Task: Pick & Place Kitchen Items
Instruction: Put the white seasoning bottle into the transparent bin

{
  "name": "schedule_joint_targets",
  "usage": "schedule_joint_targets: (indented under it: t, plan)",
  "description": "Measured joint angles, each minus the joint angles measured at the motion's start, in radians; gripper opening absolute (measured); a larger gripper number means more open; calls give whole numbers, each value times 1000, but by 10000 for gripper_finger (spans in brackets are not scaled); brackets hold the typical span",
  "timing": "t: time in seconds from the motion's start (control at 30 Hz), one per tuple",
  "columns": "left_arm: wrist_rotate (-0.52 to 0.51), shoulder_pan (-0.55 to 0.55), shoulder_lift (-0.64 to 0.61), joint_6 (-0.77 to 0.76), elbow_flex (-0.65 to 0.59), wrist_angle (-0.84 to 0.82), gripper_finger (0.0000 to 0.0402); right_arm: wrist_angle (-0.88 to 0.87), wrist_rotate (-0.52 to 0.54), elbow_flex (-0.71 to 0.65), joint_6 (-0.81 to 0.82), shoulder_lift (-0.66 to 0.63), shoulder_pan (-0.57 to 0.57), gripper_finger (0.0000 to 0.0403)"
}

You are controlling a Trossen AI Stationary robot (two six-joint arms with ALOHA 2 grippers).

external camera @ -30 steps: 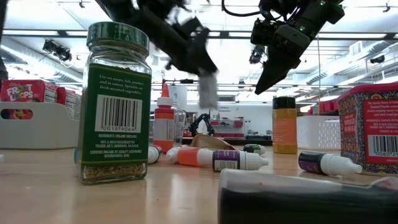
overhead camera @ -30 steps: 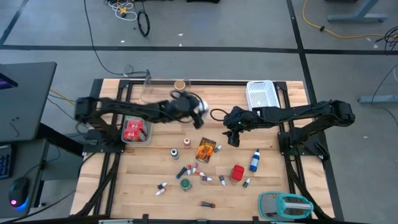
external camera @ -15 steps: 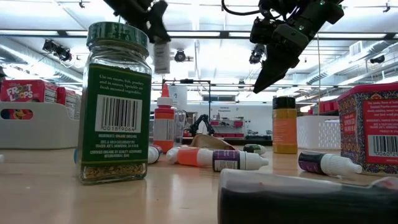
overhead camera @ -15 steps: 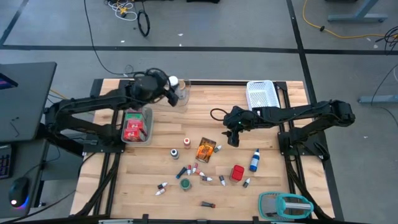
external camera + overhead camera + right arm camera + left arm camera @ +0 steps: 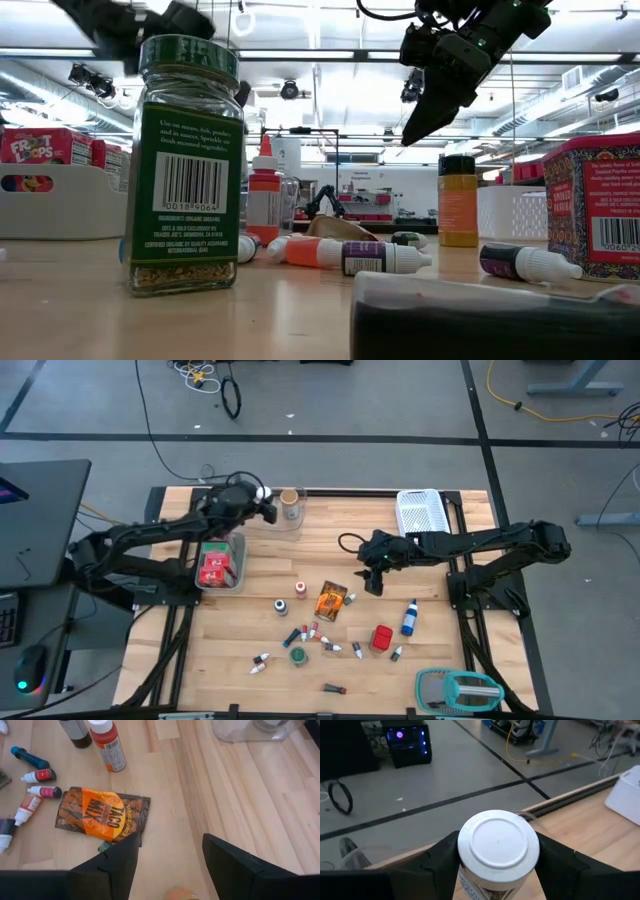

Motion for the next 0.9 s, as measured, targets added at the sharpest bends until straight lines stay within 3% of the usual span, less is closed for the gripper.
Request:
schedule_joint_targets:
  t: [0.27,0.67,0.9]
  plan:
    - [88,138,54,-15,-135,174,223,26,0,0,-30,0,0,230]
    - [99,250,263,31,-124,271,229,96,1,0,-108,0,0,230]
    - [98,259,292,116,-123,313,232,96,1,0,-132,0,0,230]
